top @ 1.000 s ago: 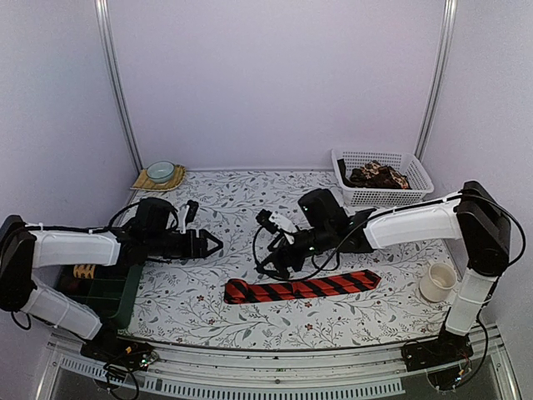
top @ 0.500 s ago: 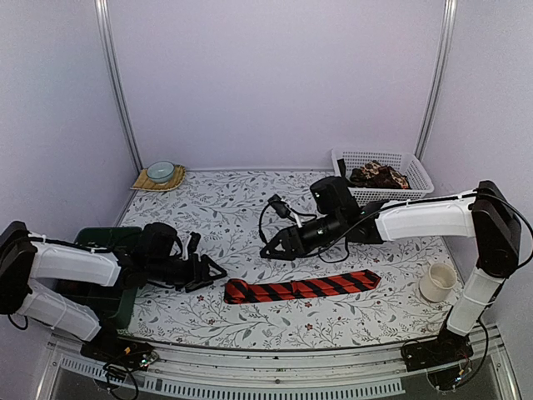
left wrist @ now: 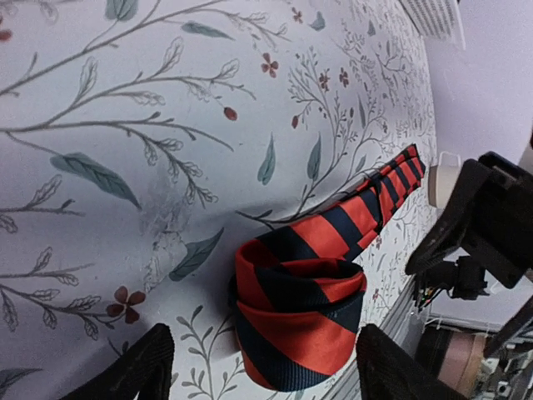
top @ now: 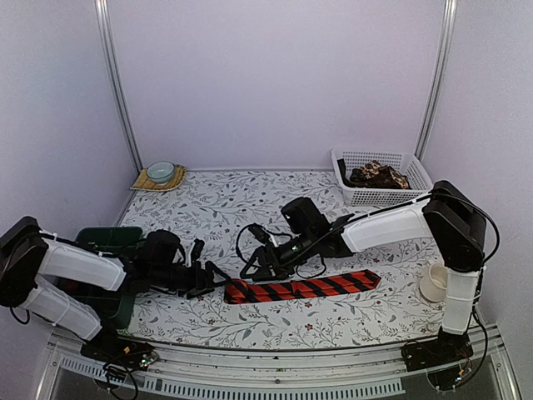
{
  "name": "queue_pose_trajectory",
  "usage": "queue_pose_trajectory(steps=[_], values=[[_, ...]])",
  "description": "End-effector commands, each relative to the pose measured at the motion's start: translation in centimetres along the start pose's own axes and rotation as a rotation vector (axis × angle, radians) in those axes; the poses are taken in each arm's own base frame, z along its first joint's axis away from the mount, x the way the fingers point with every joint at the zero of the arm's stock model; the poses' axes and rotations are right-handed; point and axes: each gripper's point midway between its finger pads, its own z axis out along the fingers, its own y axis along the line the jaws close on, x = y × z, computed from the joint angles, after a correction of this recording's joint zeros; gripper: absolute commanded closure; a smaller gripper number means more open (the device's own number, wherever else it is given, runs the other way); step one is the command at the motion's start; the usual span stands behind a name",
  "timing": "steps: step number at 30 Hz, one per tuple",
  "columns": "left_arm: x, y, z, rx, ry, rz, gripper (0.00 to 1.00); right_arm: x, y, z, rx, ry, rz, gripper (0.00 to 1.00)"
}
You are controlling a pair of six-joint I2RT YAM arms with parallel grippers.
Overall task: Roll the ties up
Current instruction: Roll the tie at the center of the board.
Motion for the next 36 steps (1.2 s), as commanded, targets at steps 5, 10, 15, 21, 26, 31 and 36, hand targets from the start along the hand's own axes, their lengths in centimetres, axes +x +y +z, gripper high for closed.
queue_pose_trajectory(steps=[5,10,15,21,26,31,36], values=[[-4.0,-4.0,-2.4,-0.02,-0.165,0.477,0.04,1.1,-3.6,3.8,0.024,0.082,0.122,0.39],[-4.3,-4.6,-3.0,-0.038,-0.174,0.644,0.02,1.9,-5.0,4.8,0.022,0.113,0.192,0.4],[-4.4,-4.8,-4.7,-0.047,-0.241,0.799,0.02,2.4,-5.8,5.2,0.036,0.128,0.238,0.43],[-4.5,-6.6,-5.6,-0.023,-0.238,0.953,0.01,2.2,-6.1,5.6,0.047,0.134,0.239,0.47],[-4.7,-8.3,-5.1,-0.01,-0.15,1.043,0.01,2.6,-6.9,6.2,0.052,0.148,0.259,0.52],[-4.7,-8.9,-4.4,-0.022,-0.041,1.136,0.01,3.1,-8.0,6.6,0.075,0.167,0.275,0.62],[-3.0,-7.1,-3.7,-0.056,0.149,1.242,0.02,2.5,-8.7,6.3,0.073,0.145,0.282,0.75]])
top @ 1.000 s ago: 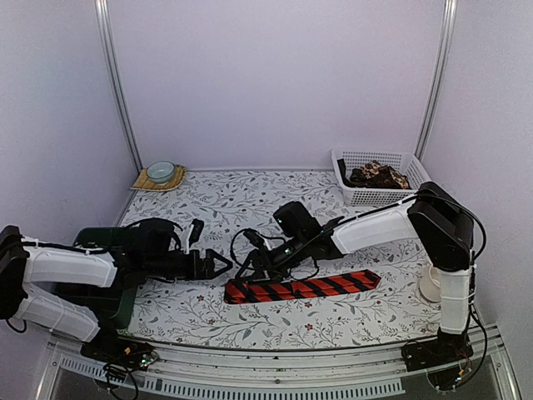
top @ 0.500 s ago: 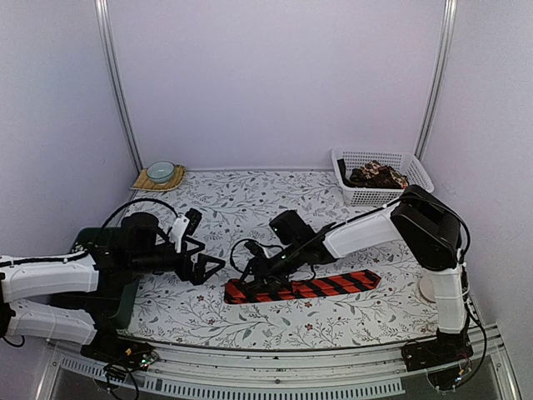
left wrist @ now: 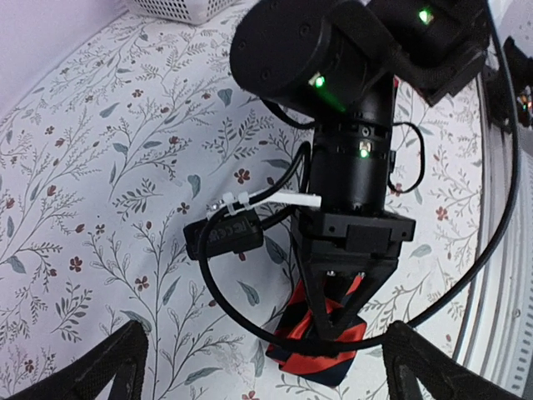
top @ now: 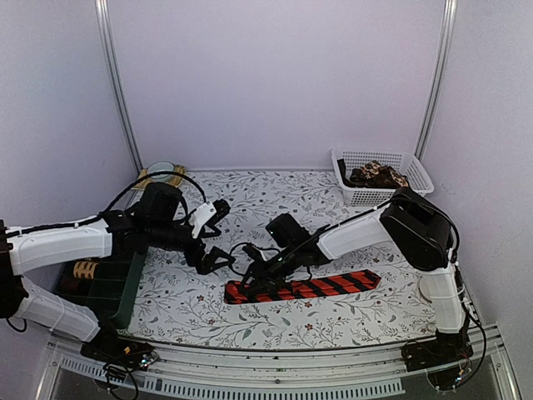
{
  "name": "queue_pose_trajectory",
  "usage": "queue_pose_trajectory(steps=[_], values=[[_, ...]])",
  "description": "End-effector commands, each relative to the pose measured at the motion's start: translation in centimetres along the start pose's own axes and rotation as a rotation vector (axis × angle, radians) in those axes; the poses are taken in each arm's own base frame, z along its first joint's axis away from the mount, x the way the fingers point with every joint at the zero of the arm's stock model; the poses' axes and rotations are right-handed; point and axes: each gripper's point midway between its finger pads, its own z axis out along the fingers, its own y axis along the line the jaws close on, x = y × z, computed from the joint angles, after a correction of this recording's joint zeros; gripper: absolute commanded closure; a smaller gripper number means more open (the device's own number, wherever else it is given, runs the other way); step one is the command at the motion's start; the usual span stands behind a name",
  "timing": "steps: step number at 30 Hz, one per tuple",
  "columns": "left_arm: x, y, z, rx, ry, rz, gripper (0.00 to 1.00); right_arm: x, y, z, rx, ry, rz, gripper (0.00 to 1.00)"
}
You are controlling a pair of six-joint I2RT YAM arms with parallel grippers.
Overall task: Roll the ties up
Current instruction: Roll the tie at the center of the board.
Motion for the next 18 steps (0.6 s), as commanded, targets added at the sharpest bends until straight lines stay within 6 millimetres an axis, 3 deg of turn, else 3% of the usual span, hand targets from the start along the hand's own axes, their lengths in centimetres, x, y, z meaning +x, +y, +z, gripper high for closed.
queue_pose_trajectory(steps=[1,11,18], values=[[4.4,-1.8,0.4,0.106,0.212,0.137,0.02,0.1,-3.6,1.1,0.038,0.019,0.058,0.76],[8.2,-1.6,1.9,0.137,0.365,0.322,0.02,-0.7,-4.4,0.0,0.003,0.01,0.061,0.77],[8.5,-1.1,3.8,0.118,0.299,0.401,0.01,-0.2,-4.9,0.3,-0.022,0.026,0.066,0.75]])
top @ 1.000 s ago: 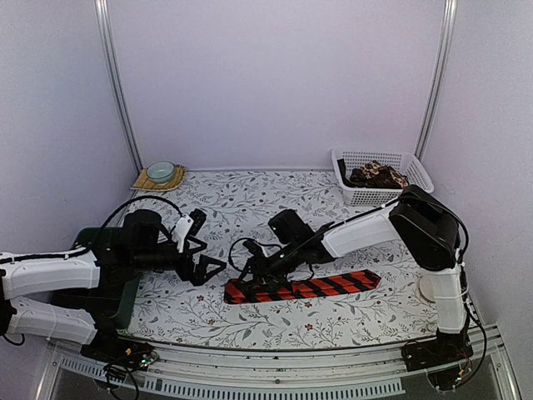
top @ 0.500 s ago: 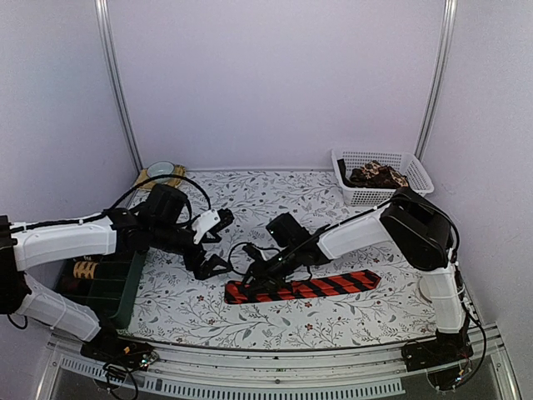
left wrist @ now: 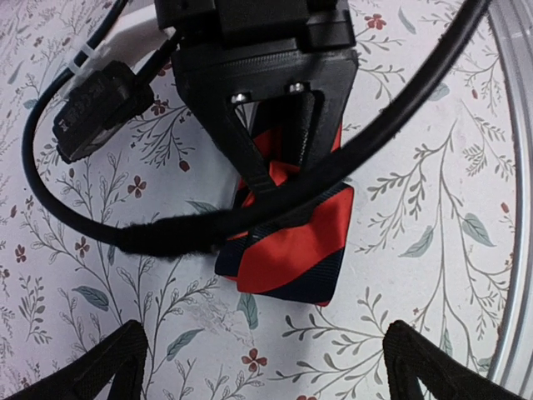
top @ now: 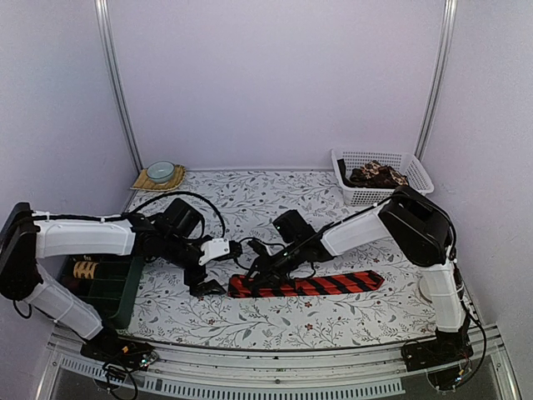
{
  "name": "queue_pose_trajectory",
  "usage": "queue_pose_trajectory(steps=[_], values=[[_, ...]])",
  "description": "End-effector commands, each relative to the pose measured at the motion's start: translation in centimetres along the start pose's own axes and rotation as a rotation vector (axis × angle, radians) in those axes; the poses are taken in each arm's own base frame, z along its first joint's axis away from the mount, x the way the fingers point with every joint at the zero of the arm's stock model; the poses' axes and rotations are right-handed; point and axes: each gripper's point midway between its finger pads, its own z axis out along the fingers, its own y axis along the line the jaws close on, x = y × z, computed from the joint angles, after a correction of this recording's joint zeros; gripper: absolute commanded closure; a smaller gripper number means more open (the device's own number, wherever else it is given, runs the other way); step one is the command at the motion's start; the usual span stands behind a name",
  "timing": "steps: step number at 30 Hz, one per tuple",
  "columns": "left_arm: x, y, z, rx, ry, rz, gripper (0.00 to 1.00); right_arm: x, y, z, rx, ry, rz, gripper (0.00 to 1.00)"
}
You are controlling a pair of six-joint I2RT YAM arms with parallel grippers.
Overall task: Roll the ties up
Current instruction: Roll the tie at the center of the board.
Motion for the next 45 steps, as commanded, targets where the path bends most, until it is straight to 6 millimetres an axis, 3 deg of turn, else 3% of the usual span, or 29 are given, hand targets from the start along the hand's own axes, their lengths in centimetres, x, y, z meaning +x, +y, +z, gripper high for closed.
queue_pose_trajectory(steps=[1,6,14,21,24,29,32,36,45], values=[[-0.4,0.5,1.3,-0.035,-0.044,0.111,0.01,1.6,-4.1,1.5,0.018,0.05,0.06,0.75],[-1.1,0.1,3.0,0.016,-0.093,0.162,0.01,1.6,-4.0,1.2,-0.037,0.054,0.06,0.75],[-0.2,0.3,5.6,0.07,-0.039,0.213,0.01,1.1,-3.4,1.2,-0.078,0.054,0.045,0.75],[-0.8,0.2,5.5,0.094,-0.056,0.24,0.04,0.8,-3.4,1.0,-0.077,0.049,0.042,0.75],[-1.1,0.0,5.4,0.11,-0.069,0.247,0.1,0.8,-3.4,0.9,-0.077,0.049,0.042,0.75],[-1.3,-0.5,5.4,0.138,-0.074,0.247,0.38,0.5,-3.6,0.8,-0.075,0.042,0.05,0.71],[-1.4,-0.7,5.4,0.153,-0.074,0.238,0.45,0.2,-3.5,0.5,-0.076,0.034,0.051,0.69],[-1.4,-1.1,5.6,0.183,-0.064,0.222,0.48,0.1,-3.4,0.3,-0.074,0.029,0.05,0.62],[-0.6,-1.3,5.6,0.17,0.01,0.185,0.5,0.0,-2.5,-0.4,-0.092,0.021,0.037,0.61]])
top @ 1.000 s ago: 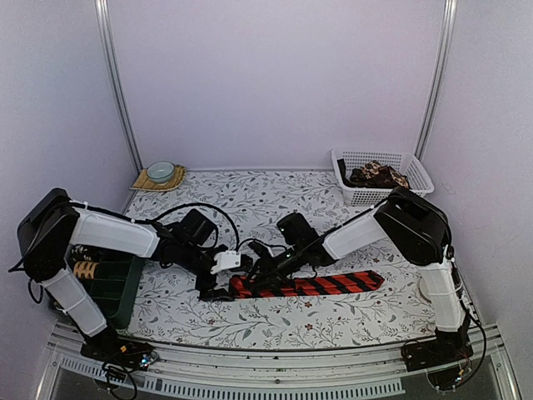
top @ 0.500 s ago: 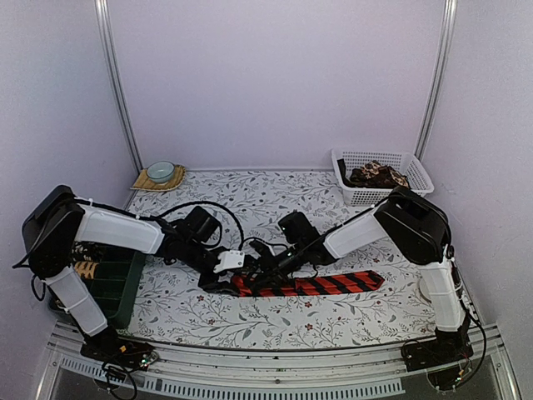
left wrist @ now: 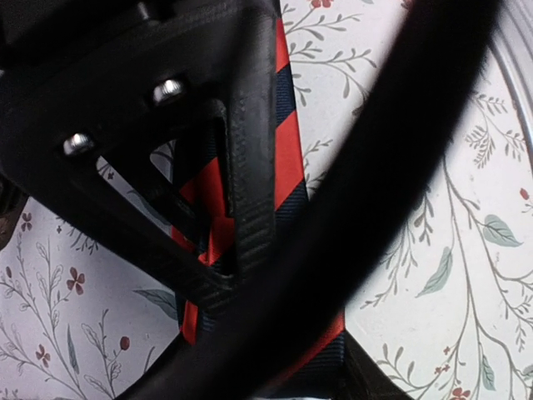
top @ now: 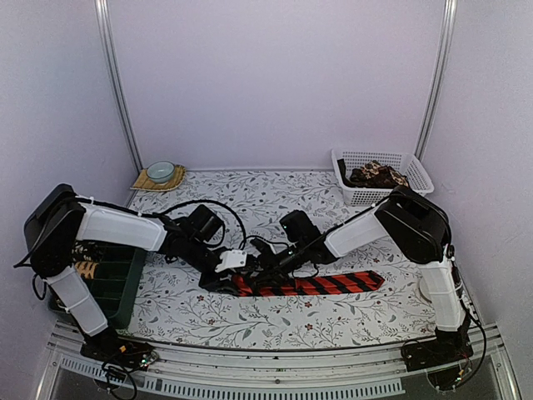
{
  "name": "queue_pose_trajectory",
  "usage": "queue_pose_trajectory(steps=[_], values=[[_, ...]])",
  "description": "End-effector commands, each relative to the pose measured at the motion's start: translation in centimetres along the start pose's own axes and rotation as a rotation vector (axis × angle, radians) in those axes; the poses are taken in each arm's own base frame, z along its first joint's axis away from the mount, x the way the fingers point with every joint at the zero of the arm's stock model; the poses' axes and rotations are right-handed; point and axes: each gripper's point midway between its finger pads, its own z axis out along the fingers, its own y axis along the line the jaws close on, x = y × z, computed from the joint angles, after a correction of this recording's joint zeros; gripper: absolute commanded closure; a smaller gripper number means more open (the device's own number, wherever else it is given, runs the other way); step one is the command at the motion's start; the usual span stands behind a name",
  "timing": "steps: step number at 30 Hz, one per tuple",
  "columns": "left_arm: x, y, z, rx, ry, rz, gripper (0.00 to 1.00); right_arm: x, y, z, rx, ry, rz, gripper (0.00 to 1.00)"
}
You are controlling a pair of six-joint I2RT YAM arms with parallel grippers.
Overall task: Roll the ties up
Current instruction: Roll the tie at the center of the board.
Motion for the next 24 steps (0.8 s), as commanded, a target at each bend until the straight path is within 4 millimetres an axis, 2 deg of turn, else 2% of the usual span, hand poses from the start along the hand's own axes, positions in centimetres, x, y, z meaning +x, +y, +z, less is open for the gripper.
queue_pose_trajectory(steps=[1,3,6,9,12,17,20,24], values=[[-0.1,-0.4,0.1,0.012,0.049,-0.031,0.5,0.5,-2.3,0.2,0.017,0.01,0.044,0.61],[0.2,-0.1,0.3,0.002,0.08,-0.057,0.51,0.5,-2.1,0.1,0.021,0.007,0.047,0.58],[0.7,0.5,0.6,-0.021,0.123,-0.105,0.54,0.4,-2.3,-0.2,0.053,-0.009,0.056,0.46],[1.2,0.2,0.9,-0.012,0.15,-0.137,0.55,0.3,-2.5,-0.5,0.072,-0.028,0.06,0.44],[1.0,-0.5,1.0,0.0,0.15,-0.143,0.54,0.2,-2.3,-0.5,0.071,-0.036,0.062,0.49],[0.2,-0.3,0.1,-0.029,0.133,-0.163,0.5,0.4,-3.4,-0.3,0.093,-0.032,0.077,0.65],[-1.2,-0.4,-1.0,-0.036,0.084,-0.161,0.47,0.5,-4.0,-0.2,0.103,-0.032,0.084,0.69],[-2.5,-0.5,-2.6,-0.058,0.033,-0.174,0.36,0.4,-4.5,0.0,0.105,-0.032,0.089,0.72]])
